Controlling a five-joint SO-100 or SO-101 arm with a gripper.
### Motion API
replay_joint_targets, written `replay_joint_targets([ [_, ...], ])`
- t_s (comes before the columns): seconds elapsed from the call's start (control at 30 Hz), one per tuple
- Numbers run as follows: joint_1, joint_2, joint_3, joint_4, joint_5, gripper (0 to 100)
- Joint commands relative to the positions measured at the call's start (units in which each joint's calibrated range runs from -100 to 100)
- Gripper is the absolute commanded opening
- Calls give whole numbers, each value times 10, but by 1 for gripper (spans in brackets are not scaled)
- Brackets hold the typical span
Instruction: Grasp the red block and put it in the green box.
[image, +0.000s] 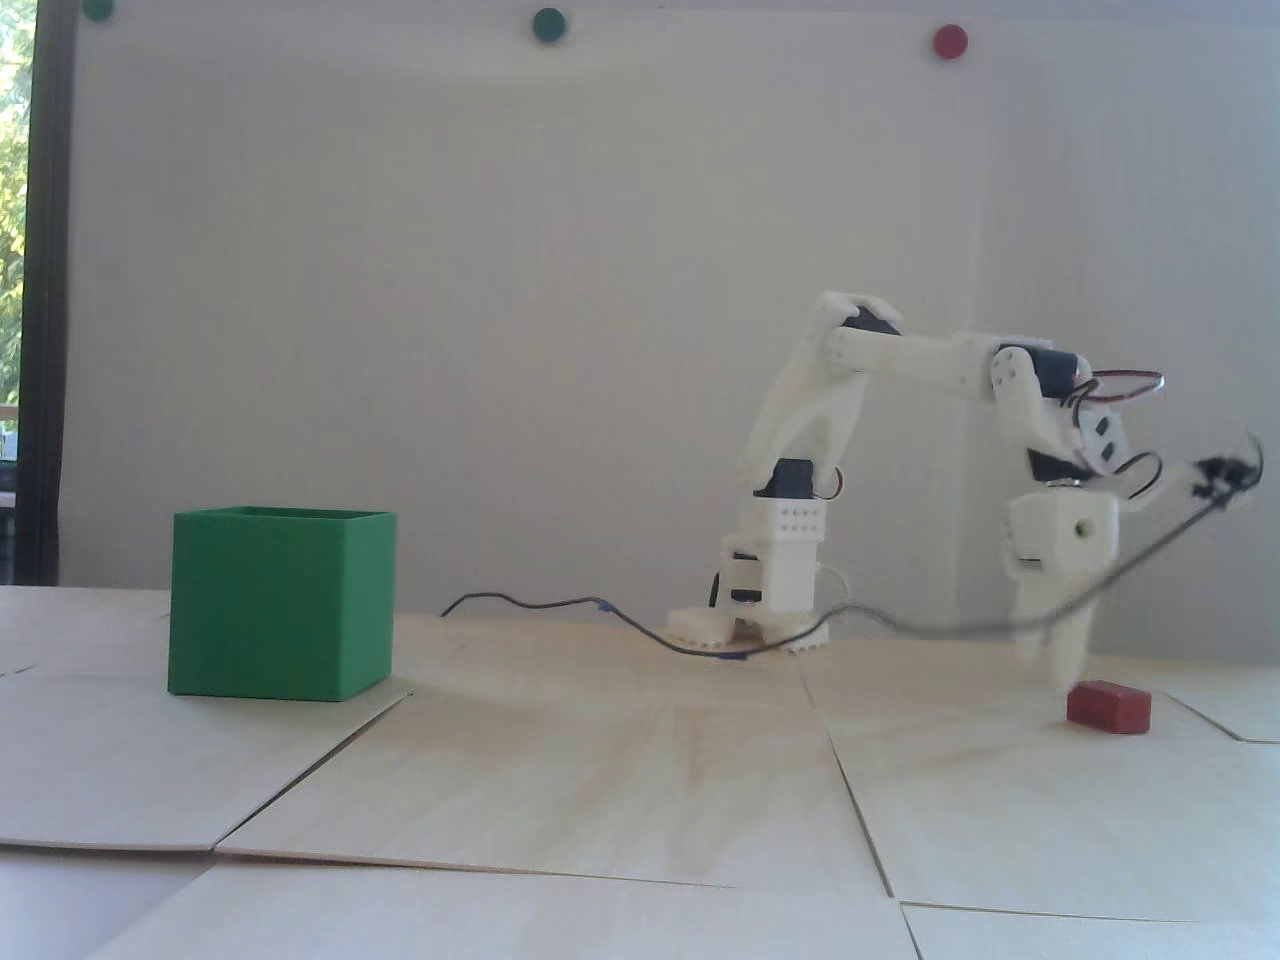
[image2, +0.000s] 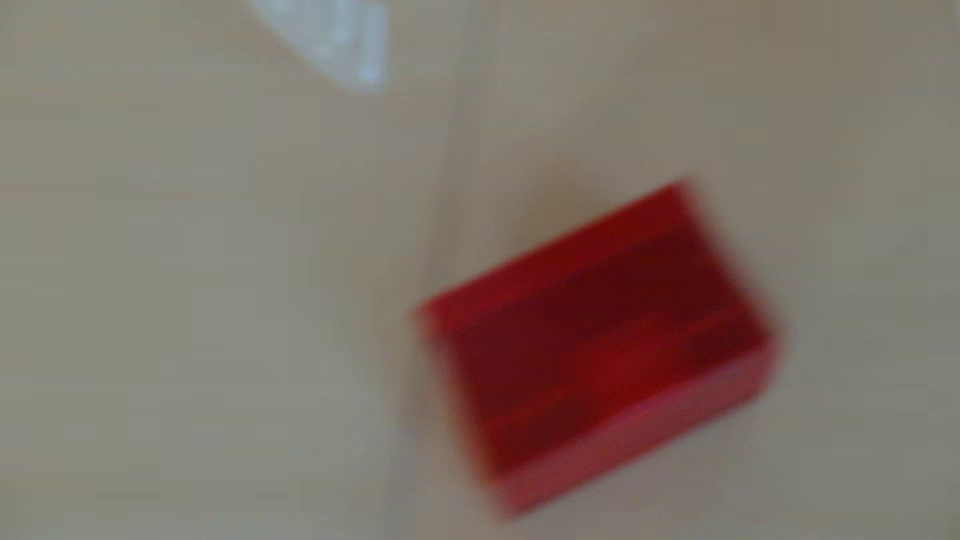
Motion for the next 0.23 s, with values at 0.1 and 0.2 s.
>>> replay_joint_targets([
  [0.1, 11, -40, -24, 7, 2, 40],
  [0.2, 29, -39, -20, -57, 3, 40],
])
